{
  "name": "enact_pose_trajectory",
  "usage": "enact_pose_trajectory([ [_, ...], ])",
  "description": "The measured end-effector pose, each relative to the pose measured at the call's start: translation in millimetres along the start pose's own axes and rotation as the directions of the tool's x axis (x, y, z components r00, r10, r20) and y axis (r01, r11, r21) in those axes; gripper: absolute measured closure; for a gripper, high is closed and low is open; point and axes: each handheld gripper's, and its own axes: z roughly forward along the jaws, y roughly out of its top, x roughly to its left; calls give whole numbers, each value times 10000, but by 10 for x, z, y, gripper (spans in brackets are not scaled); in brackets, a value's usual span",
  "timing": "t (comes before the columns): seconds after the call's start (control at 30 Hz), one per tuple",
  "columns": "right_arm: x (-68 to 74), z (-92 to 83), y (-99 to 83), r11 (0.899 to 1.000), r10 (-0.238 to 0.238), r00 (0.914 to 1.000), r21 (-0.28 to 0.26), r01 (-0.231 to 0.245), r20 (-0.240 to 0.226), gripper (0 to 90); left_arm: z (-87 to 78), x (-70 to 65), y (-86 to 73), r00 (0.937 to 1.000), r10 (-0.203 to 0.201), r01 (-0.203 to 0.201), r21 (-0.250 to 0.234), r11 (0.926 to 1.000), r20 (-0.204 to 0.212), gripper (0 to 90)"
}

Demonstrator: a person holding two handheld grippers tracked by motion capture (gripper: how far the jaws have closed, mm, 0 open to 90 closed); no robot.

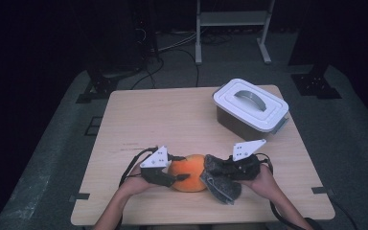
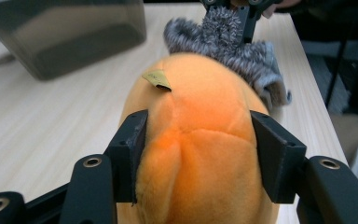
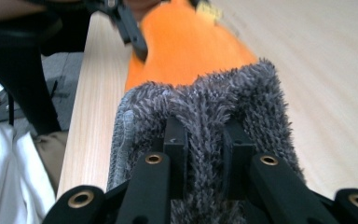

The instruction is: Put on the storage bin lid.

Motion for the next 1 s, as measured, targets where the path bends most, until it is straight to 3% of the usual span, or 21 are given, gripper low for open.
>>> enact_pose_trajectory([
  [0.13,6,53,-85,9996,144,9999,224,-142,-83,749,-63,66,-72,9985,-396,399,-49,9992,385,397],
  [0.27,29,62,-71,9996,62,9999,272,-59,-97,749,-56,53,-77,9975,-311,314,-35,9995,628,401],
  [0.37,22,11,8,9991,40,10000,-418,-40,-2,749,-53,33,-80,9965,-134,144,-120,9998,820,399],
  [0.47,33,59,19,9994,-67,10000,-346,67,-7,749,-48,19,-71,9967,-29,35,-72,10000,816,391],
  [0.53,15,76,-15,9993,64,9999,-372,-69,-135,749,-52,28,-65,9965,-180,186,-72,9998,821,368],
  [0.7,22,86,-74,9998,83,10000,-154,-83,-6,750,-34,57,29,9918,-1173,1165,198,9930,505,160],
  [0.8,60,77,-54,9999,25,10000,-165,-25,6,750,21,46,31,9904,-1274,1245,544,9907,537,191],
  [0.9,103,35,59,9982,-360,9993,-469,365,107,751,7,32,22,9942,-902,874,480,9950,581,363],
  [1.0,88,43,99,9971,-424,9991,-625,425,34,751,-4,12,8,9952,-635,607,386,9974,749,418],
])
